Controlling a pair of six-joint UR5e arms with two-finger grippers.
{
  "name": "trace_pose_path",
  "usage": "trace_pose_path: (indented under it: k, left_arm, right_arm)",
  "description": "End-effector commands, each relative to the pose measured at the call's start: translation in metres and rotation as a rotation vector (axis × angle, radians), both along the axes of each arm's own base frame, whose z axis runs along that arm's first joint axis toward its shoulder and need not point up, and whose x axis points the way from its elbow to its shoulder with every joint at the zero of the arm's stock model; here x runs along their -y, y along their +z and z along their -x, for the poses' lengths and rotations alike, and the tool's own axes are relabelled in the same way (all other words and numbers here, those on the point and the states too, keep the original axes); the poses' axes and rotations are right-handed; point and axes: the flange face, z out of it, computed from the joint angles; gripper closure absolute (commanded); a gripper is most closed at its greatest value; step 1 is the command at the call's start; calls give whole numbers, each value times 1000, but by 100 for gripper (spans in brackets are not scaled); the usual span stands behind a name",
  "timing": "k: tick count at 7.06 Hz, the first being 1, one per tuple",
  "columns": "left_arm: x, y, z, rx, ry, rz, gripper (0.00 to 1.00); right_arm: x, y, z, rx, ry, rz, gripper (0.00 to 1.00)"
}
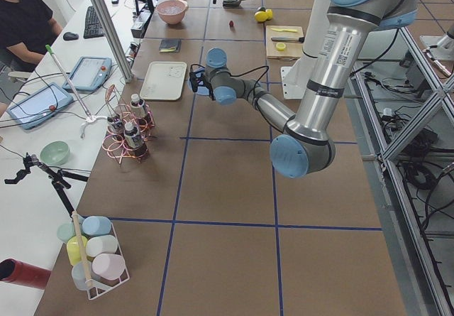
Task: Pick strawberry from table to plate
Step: 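Carry the blue plate to center with left gripper while right arm advances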
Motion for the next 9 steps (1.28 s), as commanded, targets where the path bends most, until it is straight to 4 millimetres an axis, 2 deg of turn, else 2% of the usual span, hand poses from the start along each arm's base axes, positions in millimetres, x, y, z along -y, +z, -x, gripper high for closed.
trace_pose_path:
  k: [1,2,3,4,5,6,7,8,9]
  left_arm:
    - [-53,-36,-75,-30,-33,36,100]
    - [-72,-35,-100,-17,-34,24,100]
    - [-82,-33,-126,1,-11,29,100]
    - [-86,-29,-136,12,0,32,100]
    - [-88,-29,-138,13,3,32,100]
    - [-89,-27,-135,15,9,23,69]
    - [-86,-22,-130,22,4,24,58]
    - [-82,-20,-117,21,1,2,57]
    - [-77,-22,-113,22,0,-20,1]
  right_arm:
    - [-14,6,18,3,-29,-1,0]
    - [-18,4,27,7,-26,20,0]
    - [-26,3,34,5,-34,28,0]
    - [-32,4,36,3,-42,29,0]
    - [-35,7,44,-15,-46,23,0]
    - [-36,8,47,-22,-49,21,0]
    - [-36,9,49,-23,-51,24,0]
    - [-37,9,51,-25,-56,22,0]
    - [-40,12,54,-37,-58,23,0]
